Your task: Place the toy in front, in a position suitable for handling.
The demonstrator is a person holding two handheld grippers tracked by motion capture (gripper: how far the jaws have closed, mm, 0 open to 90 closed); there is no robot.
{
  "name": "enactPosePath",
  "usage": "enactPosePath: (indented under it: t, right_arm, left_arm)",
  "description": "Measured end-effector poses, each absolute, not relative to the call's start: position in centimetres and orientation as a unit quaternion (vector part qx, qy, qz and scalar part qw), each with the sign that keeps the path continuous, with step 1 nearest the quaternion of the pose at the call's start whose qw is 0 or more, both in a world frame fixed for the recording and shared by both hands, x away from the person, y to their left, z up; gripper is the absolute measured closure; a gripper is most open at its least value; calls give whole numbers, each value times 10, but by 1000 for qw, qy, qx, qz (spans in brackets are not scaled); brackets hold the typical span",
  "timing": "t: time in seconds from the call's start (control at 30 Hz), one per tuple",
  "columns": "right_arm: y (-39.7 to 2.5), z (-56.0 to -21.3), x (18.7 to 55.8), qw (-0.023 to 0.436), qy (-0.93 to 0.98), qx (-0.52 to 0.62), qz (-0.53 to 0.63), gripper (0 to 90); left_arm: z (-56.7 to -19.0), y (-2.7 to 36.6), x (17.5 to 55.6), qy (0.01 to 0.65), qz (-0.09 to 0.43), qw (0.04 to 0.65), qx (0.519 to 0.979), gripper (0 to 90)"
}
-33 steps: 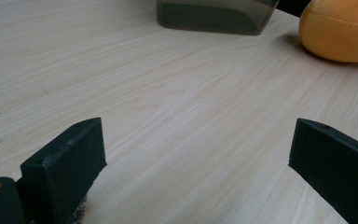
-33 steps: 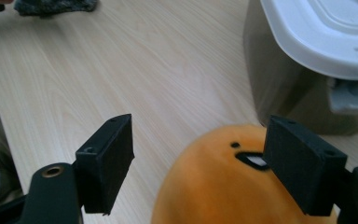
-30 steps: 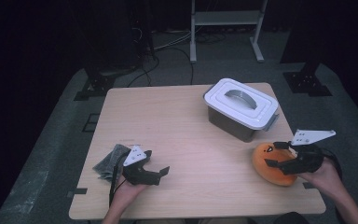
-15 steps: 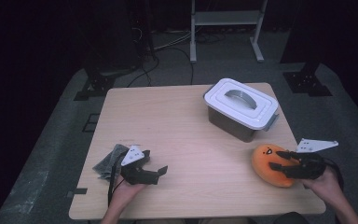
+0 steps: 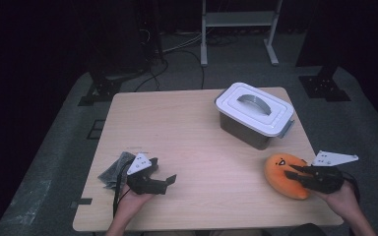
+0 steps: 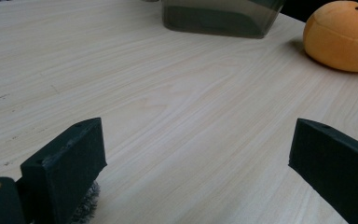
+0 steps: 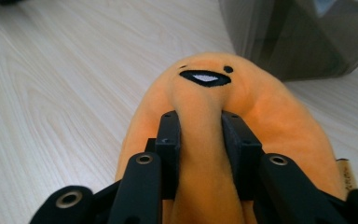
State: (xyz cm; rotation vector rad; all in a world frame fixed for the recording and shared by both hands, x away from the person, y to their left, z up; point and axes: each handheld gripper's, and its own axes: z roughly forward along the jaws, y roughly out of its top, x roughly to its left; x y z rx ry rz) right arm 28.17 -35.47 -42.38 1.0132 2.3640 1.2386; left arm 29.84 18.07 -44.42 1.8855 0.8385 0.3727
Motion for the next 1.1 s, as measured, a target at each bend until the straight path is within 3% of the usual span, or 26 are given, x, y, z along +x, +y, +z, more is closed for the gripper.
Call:
enactPosePath:
  t: [0.33, 0.7, 1.1]
  right_arm:
    - [-345, -399, 286, 126, 828, 320, 442, 747]
    - [-274, -361, 297, 87, 844, 211, 485, 744]
    - [-196, -367, 318, 44, 865, 131, 482, 740]
  left_arm:
    - [-441, 186, 299, 346, 158, 500, 778, 29]
    - [-439, 191, 299, 337, 157, 498, 783, 30]
    - [-437, 205, 301, 347, 161, 498, 778, 30]
